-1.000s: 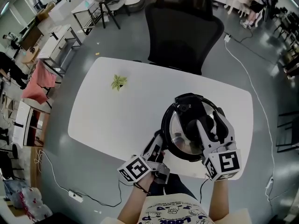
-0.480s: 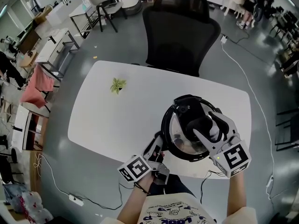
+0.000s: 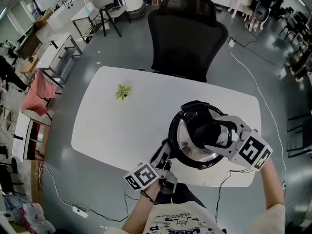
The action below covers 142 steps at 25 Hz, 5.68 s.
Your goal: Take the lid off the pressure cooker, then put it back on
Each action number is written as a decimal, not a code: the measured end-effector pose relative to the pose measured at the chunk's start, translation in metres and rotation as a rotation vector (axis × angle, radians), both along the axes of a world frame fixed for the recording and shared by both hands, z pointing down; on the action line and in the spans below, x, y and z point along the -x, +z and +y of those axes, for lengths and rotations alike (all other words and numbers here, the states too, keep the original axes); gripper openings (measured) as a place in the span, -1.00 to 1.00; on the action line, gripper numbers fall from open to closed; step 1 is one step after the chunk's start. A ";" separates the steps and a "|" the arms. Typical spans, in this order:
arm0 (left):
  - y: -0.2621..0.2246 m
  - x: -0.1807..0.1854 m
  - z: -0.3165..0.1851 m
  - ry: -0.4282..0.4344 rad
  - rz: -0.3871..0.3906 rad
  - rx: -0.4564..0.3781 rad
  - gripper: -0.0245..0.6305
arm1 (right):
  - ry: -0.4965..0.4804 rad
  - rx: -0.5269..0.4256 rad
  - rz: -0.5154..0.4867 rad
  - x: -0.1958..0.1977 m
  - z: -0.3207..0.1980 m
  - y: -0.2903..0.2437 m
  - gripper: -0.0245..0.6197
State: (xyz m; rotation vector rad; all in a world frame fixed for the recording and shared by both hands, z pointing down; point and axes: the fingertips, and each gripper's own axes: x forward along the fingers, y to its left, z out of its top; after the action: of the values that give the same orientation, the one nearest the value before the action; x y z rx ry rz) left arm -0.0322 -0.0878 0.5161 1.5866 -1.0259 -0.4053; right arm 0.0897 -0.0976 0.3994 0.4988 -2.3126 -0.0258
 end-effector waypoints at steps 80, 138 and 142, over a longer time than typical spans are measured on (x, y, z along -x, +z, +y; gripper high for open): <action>-0.004 0.003 -0.002 0.027 -0.054 -0.007 -0.54 | -0.049 0.382 0.443 0.006 -0.004 0.051 0.01; 0.001 0.002 -0.010 0.010 -0.234 -0.026 -0.48 | 0.327 0.365 0.218 -0.125 0.004 -0.012 -0.01; 0.001 0.000 -0.008 0.000 -0.262 -0.020 -0.48 | 0.401 0.377 0.199 -0.157 0.027 -0.010 -0.01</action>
State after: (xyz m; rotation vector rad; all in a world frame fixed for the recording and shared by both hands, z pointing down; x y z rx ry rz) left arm -0.0324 -0.0961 0.5169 1.6883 -1.2232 -0.2111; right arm 0.2466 -0.0701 0.3895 0.7155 -1.9257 0.5198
